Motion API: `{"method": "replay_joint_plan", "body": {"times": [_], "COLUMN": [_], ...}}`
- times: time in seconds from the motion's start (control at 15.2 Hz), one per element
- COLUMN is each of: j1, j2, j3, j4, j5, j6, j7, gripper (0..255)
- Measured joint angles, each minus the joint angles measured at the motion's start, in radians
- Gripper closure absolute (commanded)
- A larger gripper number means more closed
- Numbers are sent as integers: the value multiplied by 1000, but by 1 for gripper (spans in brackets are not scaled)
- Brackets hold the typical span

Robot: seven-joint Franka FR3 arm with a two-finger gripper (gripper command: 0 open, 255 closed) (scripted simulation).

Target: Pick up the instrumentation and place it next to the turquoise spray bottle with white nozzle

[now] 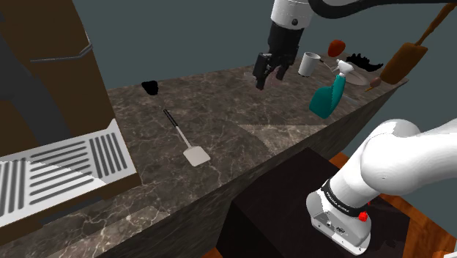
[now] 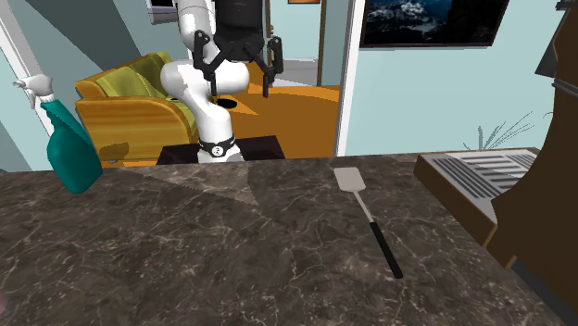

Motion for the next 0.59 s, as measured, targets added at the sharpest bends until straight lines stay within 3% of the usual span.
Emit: {"method": "replay_joint_plan", "body": {"times": [0.59], "j1": [17], "j2": [249], "j3": [139], "j4": [41], "j5": [44], "j6": [226], "j7": [195], "gripper": [0]}}
